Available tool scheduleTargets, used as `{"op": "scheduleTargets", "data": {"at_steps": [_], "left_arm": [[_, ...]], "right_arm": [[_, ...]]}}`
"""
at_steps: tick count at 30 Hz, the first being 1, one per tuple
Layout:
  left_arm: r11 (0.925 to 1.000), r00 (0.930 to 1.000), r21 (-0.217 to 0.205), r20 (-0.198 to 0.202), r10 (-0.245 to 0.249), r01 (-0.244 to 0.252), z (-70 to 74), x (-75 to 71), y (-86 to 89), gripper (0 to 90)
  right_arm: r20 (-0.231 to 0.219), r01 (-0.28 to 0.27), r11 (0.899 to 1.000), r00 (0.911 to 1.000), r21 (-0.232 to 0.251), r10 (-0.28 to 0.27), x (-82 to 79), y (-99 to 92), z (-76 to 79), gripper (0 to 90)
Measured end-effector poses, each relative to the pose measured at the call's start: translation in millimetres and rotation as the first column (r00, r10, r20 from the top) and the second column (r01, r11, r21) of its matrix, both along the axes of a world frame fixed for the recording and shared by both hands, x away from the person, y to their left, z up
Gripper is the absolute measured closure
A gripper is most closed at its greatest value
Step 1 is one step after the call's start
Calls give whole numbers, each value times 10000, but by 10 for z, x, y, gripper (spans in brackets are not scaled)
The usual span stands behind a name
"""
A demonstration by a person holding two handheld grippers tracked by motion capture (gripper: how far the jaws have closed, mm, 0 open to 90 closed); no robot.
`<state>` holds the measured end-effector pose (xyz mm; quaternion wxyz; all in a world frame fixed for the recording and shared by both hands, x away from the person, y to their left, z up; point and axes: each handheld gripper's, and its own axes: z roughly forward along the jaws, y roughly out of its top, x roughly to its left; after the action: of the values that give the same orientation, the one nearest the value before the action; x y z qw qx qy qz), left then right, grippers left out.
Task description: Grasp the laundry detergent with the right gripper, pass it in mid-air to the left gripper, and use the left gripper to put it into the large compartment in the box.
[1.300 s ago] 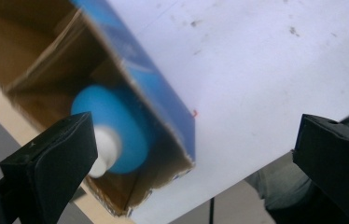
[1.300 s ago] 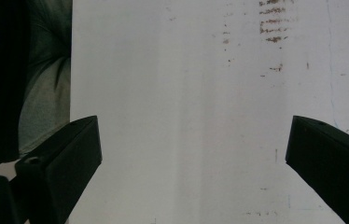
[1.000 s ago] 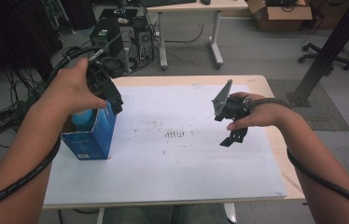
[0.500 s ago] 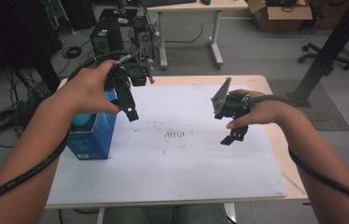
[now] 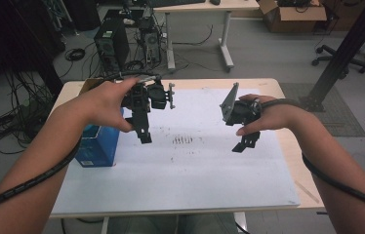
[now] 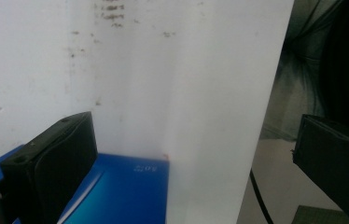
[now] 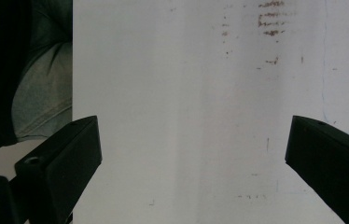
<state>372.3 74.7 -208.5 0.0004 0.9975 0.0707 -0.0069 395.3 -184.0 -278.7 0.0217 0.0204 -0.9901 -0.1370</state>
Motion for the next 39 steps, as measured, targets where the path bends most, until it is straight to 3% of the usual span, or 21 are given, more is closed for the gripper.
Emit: {"op": "scheduleTargets", "data": {"at_steps": [4, 5, 9, 39], "left_arm": [[9998, 9998, -10, -25, -213, 213, -81, 23, -62, 2], [9989, 9989, -74, 56, -464, 464, -113, 18, -79, 2], [9985, 9985, -112, -56, -546, 545, -130, 35, -103, 2], [9982, 9979, -264, -368, -540, 531, -211, 182, -71, 2]], "right_arm": [[-3, 55, 9998, 10000, -197, -55, 25, -27, -18, 38], [1, 60, 9998, 10000, -193, -60, 38, -36, -26, 36], [-84, 91, 9997, 9999, -219, -93, 50, -45, -51, 37], [-230, 96, 9991, 9997, -402, -106, 143, 40, -91, 38]]}}
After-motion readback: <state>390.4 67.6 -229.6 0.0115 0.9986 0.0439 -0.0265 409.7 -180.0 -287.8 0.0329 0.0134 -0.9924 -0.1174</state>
